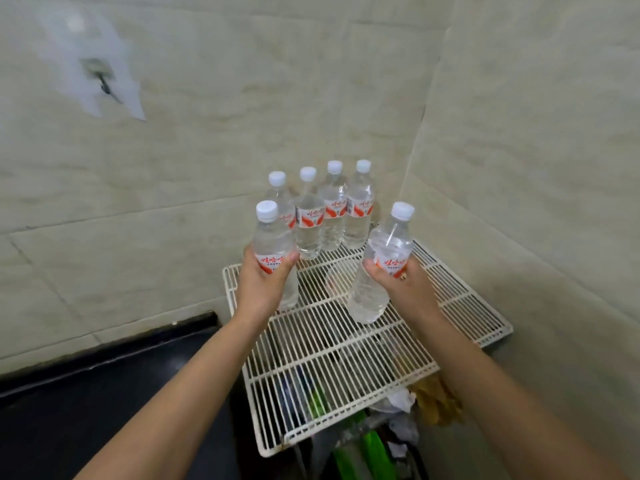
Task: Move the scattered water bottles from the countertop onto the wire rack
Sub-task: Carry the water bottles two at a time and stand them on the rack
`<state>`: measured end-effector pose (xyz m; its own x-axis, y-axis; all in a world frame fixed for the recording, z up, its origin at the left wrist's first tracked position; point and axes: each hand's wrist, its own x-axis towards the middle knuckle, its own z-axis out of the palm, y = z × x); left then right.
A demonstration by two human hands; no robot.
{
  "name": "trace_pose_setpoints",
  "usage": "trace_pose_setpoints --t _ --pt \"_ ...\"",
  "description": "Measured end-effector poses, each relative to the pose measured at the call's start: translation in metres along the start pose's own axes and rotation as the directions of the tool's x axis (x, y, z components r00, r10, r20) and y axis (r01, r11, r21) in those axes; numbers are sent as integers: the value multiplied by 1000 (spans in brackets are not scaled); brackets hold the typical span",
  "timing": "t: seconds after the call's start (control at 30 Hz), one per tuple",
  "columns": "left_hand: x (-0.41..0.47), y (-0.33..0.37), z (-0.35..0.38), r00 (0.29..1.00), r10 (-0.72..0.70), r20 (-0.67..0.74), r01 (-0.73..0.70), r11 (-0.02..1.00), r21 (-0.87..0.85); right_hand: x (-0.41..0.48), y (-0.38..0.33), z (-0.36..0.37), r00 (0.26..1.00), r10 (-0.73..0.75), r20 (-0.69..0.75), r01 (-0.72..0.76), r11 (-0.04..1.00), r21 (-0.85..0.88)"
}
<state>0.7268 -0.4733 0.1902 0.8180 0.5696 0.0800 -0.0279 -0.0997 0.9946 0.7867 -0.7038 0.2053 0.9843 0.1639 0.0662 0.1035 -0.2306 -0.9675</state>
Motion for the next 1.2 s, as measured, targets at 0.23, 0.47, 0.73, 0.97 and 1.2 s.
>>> trace_pose_setpoints --t 0.23,0.47,0.73,0.97,1.2 --pt "35 -5 32 998 29 -48 -29 1000 5 78 12 42 972 -13 234 -19 990 137" --pt "47 -8 53 988 125 -91 -113 985 130 126 25 71 912 -76 403 80 997 7" --pt "31 -58 47 997 -82 1 79 958 274 142 65 62 845 -51 533 174 968 -183" --pt "28 -71 54 993 -41 -114 74 949 306 135 81 69 874 -101 475 242 939 -244" --pt "35 -76 58 974 -44 -223 108 953 284 128 75 86 908 -166 384 299 899 -320"
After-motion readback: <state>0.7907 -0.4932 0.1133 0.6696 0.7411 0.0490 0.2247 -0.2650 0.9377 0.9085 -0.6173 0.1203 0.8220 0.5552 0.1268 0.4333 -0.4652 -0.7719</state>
